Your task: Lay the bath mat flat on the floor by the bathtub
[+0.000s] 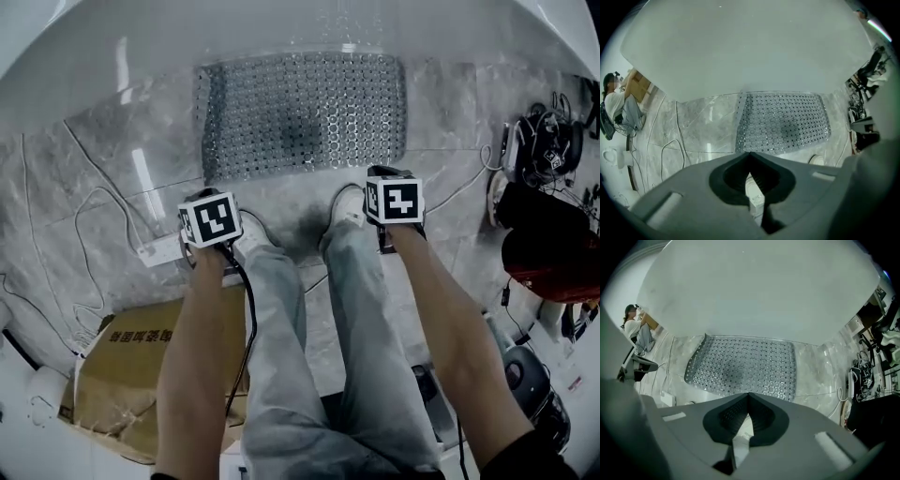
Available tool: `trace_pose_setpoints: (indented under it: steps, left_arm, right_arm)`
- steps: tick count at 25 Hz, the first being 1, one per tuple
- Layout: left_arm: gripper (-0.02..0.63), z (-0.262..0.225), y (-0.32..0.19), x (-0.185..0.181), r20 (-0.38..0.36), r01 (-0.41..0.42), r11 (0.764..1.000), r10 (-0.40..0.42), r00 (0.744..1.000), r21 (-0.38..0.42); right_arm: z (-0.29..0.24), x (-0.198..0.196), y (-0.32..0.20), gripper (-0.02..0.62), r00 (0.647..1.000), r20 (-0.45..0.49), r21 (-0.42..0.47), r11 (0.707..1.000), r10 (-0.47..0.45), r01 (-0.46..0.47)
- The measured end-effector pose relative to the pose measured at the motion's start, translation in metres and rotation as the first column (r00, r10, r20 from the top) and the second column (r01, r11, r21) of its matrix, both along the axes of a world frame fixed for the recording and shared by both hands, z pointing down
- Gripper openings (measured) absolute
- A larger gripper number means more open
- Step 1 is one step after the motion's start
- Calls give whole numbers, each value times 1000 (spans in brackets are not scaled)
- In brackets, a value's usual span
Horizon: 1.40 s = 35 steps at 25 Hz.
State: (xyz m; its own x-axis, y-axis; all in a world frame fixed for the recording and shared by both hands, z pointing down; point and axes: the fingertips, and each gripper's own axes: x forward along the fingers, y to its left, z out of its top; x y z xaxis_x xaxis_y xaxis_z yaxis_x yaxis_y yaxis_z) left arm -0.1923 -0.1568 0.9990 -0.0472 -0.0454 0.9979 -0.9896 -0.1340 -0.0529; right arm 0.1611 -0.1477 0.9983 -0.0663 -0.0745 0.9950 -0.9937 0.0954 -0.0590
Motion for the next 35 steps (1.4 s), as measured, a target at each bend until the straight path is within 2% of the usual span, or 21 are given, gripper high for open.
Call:
trace_pose_setpoints:
  steps: [9,13,16,19,22,24,28,32,35]
  left_arm:
    - [5,-50,-1,26,-80,-19,997,25,997,79]
    - [5,-77,-6,39,-98,-21,994,32,995,109]
    - [5,-108,-10,52,-115,-4,987,22,993,161]
    - [5,-142,-10,74,-182,-3,983,37,983,182]
    - [5,-176,-17,84,-207,-18,975,65,976,221]
    - [5,-197,-12,89,-221,-2,973,54,974,230]
    - [5,-235,-10,79,-204,3,971,47,978,239]
    - [5,-270,-5,81,-211,33,964,24,977,264]
    - [5,-304,-8,81,-177,-4,952,61,982,307]
  right_arm:
    - [-56,-35,-17,6,999,52,71,997,3,-6]
    - [-86,-50,-24,6,998,59,116,993,-32,25]
    - [-117,-58,-19,6,996,58,148,987,-71,61]
    - [-145,-60,-20,6,996,79,176,984,-42,27]
    - [-169,-62,-28,6,996,80,199,979,-48,32]
    - [-186,-60,-27,6,995,87,212,977,-55,36]
    - [-217,-80,-33,6,988,133,267,963,-77,39]
    - [-255,-88,-33,6,983,140,299,951,-121,75]
    - [-288,-91,-35,6,976,151,332,938,-159,101]
